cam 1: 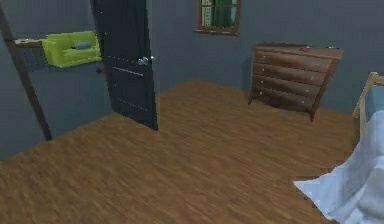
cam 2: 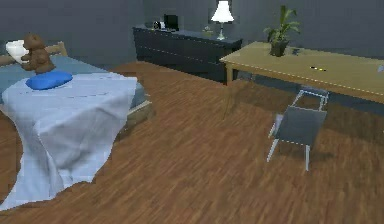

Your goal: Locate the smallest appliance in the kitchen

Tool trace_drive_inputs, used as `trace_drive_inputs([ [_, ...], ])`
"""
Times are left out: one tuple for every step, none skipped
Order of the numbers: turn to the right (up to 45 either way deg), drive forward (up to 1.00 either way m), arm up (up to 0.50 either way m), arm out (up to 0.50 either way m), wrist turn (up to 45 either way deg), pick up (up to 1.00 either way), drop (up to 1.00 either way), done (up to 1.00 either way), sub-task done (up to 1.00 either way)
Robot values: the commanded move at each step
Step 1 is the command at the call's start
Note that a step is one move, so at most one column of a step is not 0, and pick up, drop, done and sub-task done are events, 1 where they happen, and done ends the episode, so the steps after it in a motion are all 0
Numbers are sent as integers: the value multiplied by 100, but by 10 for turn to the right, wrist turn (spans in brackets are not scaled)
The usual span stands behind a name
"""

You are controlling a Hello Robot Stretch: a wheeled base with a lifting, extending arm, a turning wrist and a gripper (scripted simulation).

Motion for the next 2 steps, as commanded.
trace_drive_inputs([
  [-300, 0, 0, 0, 0, 0, 0, 0, 0],
  [0, 100, 0, 0, 0, 0, 0, 0, 0],
])
